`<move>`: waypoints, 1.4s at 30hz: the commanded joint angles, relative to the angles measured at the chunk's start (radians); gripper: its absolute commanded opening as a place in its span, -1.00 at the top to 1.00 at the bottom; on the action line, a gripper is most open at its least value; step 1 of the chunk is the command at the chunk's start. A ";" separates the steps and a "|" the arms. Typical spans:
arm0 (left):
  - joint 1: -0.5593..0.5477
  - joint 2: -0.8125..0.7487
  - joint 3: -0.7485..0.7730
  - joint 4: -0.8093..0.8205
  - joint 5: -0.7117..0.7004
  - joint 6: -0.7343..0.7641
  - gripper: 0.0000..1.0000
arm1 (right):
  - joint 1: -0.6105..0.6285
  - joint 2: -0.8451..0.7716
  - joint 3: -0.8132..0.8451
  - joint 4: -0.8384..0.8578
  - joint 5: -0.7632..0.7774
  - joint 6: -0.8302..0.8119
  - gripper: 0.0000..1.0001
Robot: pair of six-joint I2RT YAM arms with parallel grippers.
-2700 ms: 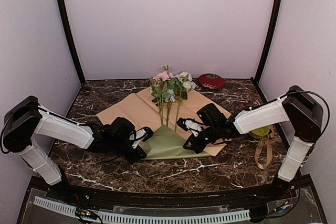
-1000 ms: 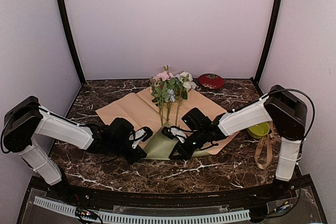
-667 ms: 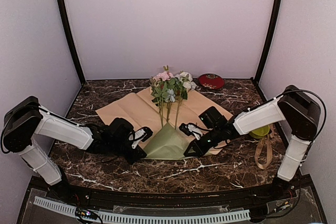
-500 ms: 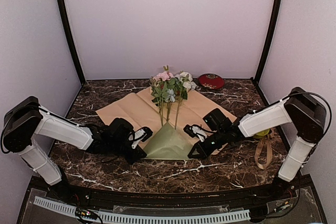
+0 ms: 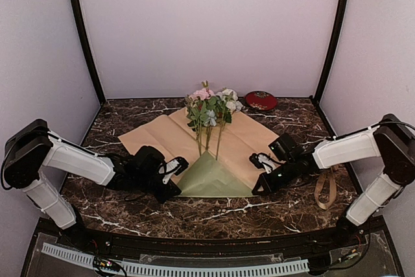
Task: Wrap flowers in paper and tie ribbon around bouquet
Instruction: Press the fold line of the 1/4-folded wrapping paper.
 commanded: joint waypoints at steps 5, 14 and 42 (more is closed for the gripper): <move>0.016 -0.012 -0.040 -0.080 -0.019 0.001 1.00 | -0.036 -0.119 0.081 -0.268 0.171 -0.007 1.00; 0.016 -0.008 -0.035 -0.086 -0.021 -0.004 1.00 | 0.176 -0.021 0.267 -0.067 0.049 -0.076 1.00; 0.036 -0.131 -0.052 -0.449 -0.190 -0.476 0.86 | 0.199 0.224 0.241 -0.129 0.158 -0.088 1.00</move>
